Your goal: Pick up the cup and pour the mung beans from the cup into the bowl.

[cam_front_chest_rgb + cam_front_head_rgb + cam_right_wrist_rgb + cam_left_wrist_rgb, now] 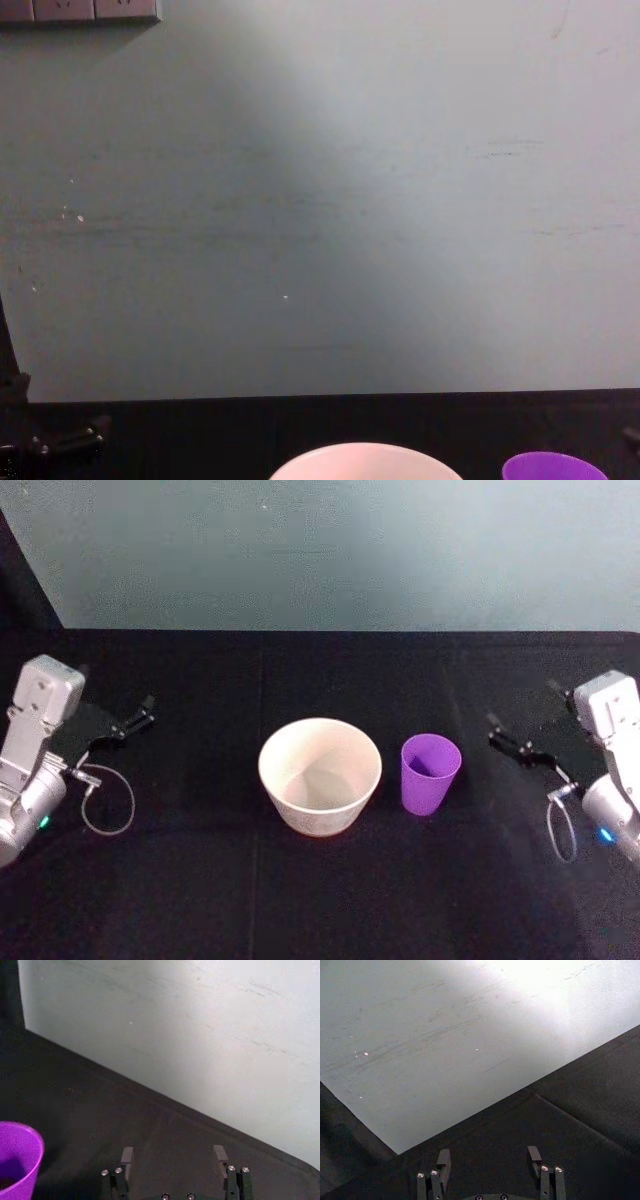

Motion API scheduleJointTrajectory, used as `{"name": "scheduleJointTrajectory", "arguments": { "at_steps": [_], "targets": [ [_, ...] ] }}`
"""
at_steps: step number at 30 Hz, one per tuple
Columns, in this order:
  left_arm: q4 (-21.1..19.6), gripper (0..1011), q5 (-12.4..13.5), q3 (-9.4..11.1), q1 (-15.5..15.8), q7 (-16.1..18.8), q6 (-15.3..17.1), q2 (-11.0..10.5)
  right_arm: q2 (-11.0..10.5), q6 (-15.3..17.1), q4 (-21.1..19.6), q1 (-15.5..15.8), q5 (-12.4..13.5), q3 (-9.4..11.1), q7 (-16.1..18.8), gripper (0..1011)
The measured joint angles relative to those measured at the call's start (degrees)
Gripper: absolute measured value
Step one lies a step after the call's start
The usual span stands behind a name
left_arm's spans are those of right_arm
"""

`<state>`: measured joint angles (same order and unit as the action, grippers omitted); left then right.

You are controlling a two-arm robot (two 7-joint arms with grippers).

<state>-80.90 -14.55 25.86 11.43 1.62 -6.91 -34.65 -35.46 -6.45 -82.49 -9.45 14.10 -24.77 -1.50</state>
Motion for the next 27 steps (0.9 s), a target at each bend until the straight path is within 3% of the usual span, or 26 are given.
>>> {"name": "scheduleJointTrajectory", "arguments": {
  "at_steps": [8, 17, 24, 27],
  "targets": [
    [0.0, 1000, 0.0, 0.0, 0.0, 0.0, 0.0, 0.0, -3.8, 2.7, -6.8, 5.4, -0.9, 1.2, 1.9, 1003],
    [0.0, 1000, 0.0, 0.0, 0.0, 0.0, 0.0, 0.0, -8.0, 4.7, -13.1, 11.2, 0.6, 2.2, 7.1, 1003],
    [0.0, 1000, 0.0, 0.0, 0.0, 0.0, 0.0, 0.0, -8.5, 4.6, -15.0, 12.9, 2.8, 2.3, 11.5, 1003],
    [0.0, 1000, 0.0, 0.0, 0.0, 0.0, 0.0, 0.0, -6.7, 3.8, -13.8, 12.1, 3.6, 1.8, 13.6, 1003]
  ]
}}
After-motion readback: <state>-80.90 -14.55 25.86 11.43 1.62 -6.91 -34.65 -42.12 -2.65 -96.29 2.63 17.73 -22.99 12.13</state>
